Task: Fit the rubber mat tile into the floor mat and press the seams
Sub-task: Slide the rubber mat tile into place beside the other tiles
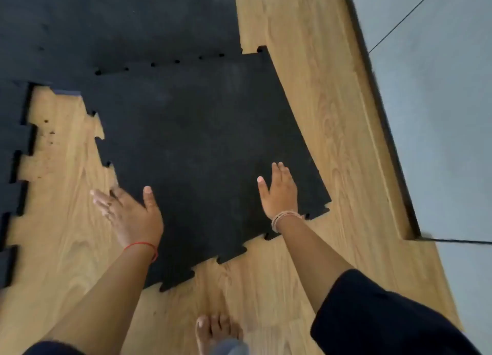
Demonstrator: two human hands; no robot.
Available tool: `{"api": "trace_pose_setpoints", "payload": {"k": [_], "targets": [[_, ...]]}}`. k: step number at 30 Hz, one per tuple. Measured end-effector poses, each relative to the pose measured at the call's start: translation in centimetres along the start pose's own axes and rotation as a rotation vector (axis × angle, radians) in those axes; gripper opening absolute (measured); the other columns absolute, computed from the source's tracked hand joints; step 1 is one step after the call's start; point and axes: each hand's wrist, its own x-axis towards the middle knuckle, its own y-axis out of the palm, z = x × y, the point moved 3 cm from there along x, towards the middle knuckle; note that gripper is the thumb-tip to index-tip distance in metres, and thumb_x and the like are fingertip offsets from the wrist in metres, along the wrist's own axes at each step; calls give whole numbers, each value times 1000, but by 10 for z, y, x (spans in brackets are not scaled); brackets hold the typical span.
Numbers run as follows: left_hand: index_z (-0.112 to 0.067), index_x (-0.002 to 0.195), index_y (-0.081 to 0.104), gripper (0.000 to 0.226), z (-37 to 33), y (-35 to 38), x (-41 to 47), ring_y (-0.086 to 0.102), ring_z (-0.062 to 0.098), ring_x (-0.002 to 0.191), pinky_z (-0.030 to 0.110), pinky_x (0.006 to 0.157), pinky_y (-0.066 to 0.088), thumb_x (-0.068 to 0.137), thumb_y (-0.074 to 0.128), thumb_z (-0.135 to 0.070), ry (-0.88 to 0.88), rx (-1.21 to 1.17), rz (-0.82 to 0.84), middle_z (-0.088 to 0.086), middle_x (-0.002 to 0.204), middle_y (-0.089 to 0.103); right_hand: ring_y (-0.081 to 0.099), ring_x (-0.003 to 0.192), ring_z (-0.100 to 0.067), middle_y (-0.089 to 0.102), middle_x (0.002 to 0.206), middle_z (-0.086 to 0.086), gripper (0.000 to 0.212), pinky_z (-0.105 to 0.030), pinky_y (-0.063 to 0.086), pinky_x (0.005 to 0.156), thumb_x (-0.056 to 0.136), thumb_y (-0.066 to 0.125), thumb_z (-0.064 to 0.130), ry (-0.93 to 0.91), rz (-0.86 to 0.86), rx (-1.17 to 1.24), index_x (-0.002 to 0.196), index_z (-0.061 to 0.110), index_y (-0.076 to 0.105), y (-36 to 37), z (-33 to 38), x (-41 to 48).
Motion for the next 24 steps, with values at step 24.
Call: {"api": "trace_pose_setpoints", "payload": {"k": [24], "targets": [[0, 129, 41, 66, 31, -20, 87, 29, 40, 130, 50, 109, 20, 88, 40, -52, -573, -198, -178, 23, 139, 37, 35, 133, -33, 37, 147, -14, 90, -44, 27, 111, 72, 69, 51, 415, 30, 871, 140, 3, 35, -9, -71, 82]]}}
